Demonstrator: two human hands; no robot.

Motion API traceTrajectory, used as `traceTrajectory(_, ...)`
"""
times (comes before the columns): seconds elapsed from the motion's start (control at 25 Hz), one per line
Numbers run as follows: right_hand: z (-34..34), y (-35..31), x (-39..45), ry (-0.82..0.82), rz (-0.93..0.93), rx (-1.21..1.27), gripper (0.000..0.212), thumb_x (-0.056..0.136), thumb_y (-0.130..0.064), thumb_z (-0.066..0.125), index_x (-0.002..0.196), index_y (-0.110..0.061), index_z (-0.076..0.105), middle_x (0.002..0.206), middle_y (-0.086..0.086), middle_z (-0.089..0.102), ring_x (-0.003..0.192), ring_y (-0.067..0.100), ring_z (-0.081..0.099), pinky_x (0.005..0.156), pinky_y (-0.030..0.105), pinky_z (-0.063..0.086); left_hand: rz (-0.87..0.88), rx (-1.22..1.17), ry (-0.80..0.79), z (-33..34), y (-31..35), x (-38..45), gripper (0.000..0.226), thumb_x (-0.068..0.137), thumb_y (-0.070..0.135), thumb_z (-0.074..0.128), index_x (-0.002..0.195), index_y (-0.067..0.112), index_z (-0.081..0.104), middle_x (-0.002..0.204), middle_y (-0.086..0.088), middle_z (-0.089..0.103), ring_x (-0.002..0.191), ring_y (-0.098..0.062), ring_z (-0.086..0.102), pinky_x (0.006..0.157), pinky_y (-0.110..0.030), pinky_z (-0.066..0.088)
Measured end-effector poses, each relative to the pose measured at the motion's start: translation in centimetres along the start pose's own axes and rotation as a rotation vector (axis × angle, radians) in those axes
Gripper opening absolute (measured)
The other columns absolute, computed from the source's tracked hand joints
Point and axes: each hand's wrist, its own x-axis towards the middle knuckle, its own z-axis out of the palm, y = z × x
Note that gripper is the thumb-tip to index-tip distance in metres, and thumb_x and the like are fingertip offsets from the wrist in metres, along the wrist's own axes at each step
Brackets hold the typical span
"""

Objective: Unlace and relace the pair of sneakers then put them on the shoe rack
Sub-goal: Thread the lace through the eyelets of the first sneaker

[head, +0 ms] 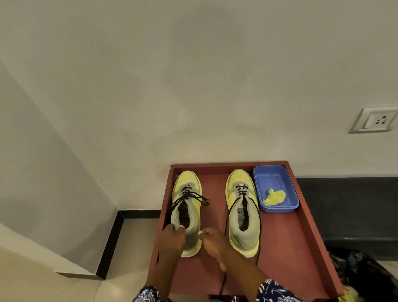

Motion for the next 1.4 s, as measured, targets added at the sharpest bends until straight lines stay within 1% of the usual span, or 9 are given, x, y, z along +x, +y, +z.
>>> traceTrajectory(0.12,-1.1,0.2,-1.3,0.023,0.003,0.0,0.037,0.094,-0.023,0.044,0.118,0.002,0.056,0.096,0.006,0.062,0.089,0.018,0.057,0.079,0.031,0.043,0.081,0.045,0.064,0.7,1.0,-1.6,0.022,0.086,0.019,0.047,0.091,0.001,0.059,0.088,-0.01,0.057,0.088,-0.025,0.055,0.078,-0.034,0.046)
traceTrajectory(0.24,-2.8,0.4,-2.2,0.05,-0.017,0.008,0.029,0.092,-0.026,0.047,0.113,-0.011,0.062,0.101,-0.001,0.06,0.095,0.016,0.056,0.083,0.029,0.042,0.074,0.125,0.089,1.8,2.1,-2.8,0.035,0.083,0.018,0.051,0.114,0.004,0.061,0.123,-0.016,0.055,0.113,-0.033,0.05,0.099,-0.039,0.037)
traceTrajectory(0.4,-5.4,0.3,-2.7,0.12,-0.076,0.036,0.012,0.088,-0.022,0.053,0.08,-0.024,0.062,0.086,-0.005,0.06,0.085,0.013,0.055,0.079,0.028,0.042,0.041,0.14,0.079,2.9,4.1,-4.1,0.035,0.087,0.017,0.051,0.12,0.009,0.056,0.139,-0.017,0.036,0.128,-0.037,0.031,0.107,-0.039,0.023)
traceTrajectory(0.52,-7.4,0.3,-2.6,0.232,-0.086,0.09,0.023,0.082,-0.014,0.053,0.061,-0.022,0.058,0.069,-0.003,0.058,0.07,0.014,0.052,0.073,0.035,0.043,0.097,0.078,0.077,4.4,4.8,-4.4,0.028,0.085,0.017,0.054,0.109,0.006,0.063,0.129,-0.017,0.049,0.12,-0.034,0.044,0.103,-0.04,0.036)
traceTrajectory(0.72,-10.7,0.8,-2.9,0.514,-0.123,0.056,0.013,0.087,-0.009,0.053,0.085,-0.006,0.066,0.084,0.005,0.064,0.08,0.017,0.055,0.071,0.025,0.04,0.18,-0.056,-0.04,6.5,6.4,-5.0,0.016,0.085,0.017,0.059,0.094,0.006,0.066,0.094,-0.012,0.066,0.092,-0.024,0.059,0.085,-0.033,0.046)
traceTrajectory(0.84,-11.1,2.0,-2.2,0.544,-0.077,0.042,0.016,0.085,-0.01,0.058,0.097,-0.003,0.066,0.1,0.009,0.068,0.089,0.019,0.057,0.077,0.025,0.042,0.13,-0.091,-0.111,7.8,6.6,-5.5,0.024,0.085,0.019,0.061,0.101,0.002,0.064,0.104,-0.013,0.067,0.098,-0.025,0.06,0.081,-0.028,0.042)
traceTrajectory(1.08,-9.5,3.7,-1.1,0.398,-0.035,-0.119,0.034,0.088,-0.029,0.057,0.115,-0.008,0.055,0.117,0.012,0.057,0.108,0.027,0.054,0.093,0.035,0.041,0.095,-0.058,-0.185,9.9,5.3,-5.2,0.036,0.086,0.022,0.06,0.118,0.006,0.061,0.116,-0.014,0.064,0.109,-0.028,0.06,0.094,-0.033,0.046)
traceTrajectory(1.24,-9.1,4.0,-0.9,0.371,-0.024,-0.169,0.051,0.091,-0.024,0.052,0.136,-0.003,0.041,0.141,0.014,0.042,0.128,0.029,0.043,0.104,0.031,0.034,-0.005,-0.153,-0.187,10.4,5.4,-4.7,0.022,0.081,0.011,0.059,0.094,-0.006,0.066,0.095,-0.026,0.068,0.092,-0.039,0.064,0.085,-0.048,0.052)
traceTrajectory(1.4,-8.8,4.3,-1.2,0.375,-0.019,-0.188,0.052,0.092,-0.025,0.051,0.139,-0.006,0.038,0.143,0.013,0.038,0.13,0.027,0.041,0.104,0.028,0.032,-0.027,-0.165,-0.2,10.1,5.4,-5.3,0.017,0.074,0.019,0.06,0.075,0.003,0.067,0.093,-0.027,0.067,0.089,-0.04,0.065,0.084,-0.048,0.052)
